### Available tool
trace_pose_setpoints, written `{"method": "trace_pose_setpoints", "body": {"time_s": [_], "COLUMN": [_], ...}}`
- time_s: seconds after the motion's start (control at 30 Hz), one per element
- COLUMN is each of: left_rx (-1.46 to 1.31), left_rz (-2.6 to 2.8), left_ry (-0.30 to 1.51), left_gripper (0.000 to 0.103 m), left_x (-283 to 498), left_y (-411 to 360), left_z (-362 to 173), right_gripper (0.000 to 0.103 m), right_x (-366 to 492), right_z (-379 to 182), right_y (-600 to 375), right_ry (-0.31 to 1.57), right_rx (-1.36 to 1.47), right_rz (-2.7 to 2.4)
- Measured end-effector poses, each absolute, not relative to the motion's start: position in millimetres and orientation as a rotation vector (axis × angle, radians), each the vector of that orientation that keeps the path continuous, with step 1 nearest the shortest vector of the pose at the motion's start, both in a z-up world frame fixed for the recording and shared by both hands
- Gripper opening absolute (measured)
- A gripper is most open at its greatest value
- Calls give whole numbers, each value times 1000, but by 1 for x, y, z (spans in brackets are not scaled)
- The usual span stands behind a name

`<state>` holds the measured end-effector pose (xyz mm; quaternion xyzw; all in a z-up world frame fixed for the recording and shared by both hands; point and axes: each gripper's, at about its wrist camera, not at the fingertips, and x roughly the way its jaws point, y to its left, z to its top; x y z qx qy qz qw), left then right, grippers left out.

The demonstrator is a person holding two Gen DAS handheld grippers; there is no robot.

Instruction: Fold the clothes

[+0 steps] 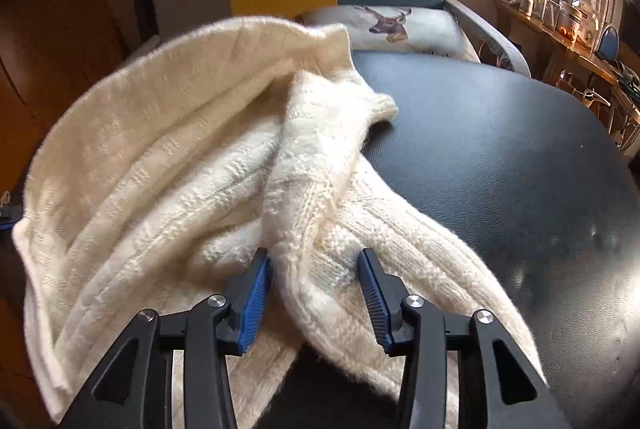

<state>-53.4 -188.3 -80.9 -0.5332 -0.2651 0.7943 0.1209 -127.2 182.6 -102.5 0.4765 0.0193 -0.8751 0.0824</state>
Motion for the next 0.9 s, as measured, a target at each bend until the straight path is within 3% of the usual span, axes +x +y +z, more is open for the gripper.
{"method": "trace_pose_setpoints", "body": {"time_s": [0.03,0.07,0.13,0.23,0.3,0.37,0.4,0.5,0.7,0.8,0.9], "left_rx": [-1544,-1532,-1522,-1556,-1579,-1578,-1573,-1587,-1642,-1643,-1653], "left_rz": [2330,2340,2355,2346,2359,2383,2408,2421,2334,2253,2238], "left_ry": [-762,-750,-726,-717,-726,-730,-703,-644,-768,-902,-859], "left_gripper": [19,22,29,30,30,30,30,31,33,38,48], "left_x": [-53,-54,-57,-63,-71,-77,-78,-82,-80,-76,-77], "left_y": [-187,-186,-187,-189,-189,-190,-191,-193,-210,-214,-196], "left_z": [-79,-77,-76,-82,-84,-84,-81,-81,-91,-92,-86], "right_gripper": [24,16,8,8,15,16,23,29,29,29,29], "right_x": [-132,-135,-145,-173,-193,-188,-185,-148,-86,-62,-60], "right_z": [-102,-95,-76,-50,-42,-29,-21,-11,-51,-72,-92], "right_y": [184,189,209,255,282,298,305,286,192,149,123], "right_ry": [90,125,194,105,119,-76,-184,-293,-27,111,192], "right_rx": [1426,1415,1387,1419,1477,1420,1377,1235,1270,1297,1342], "right_rz": [-2654,-2709,-2838,-2897,-2978,-2953,-2927,-2731,-2463,-2377,-2302]}}
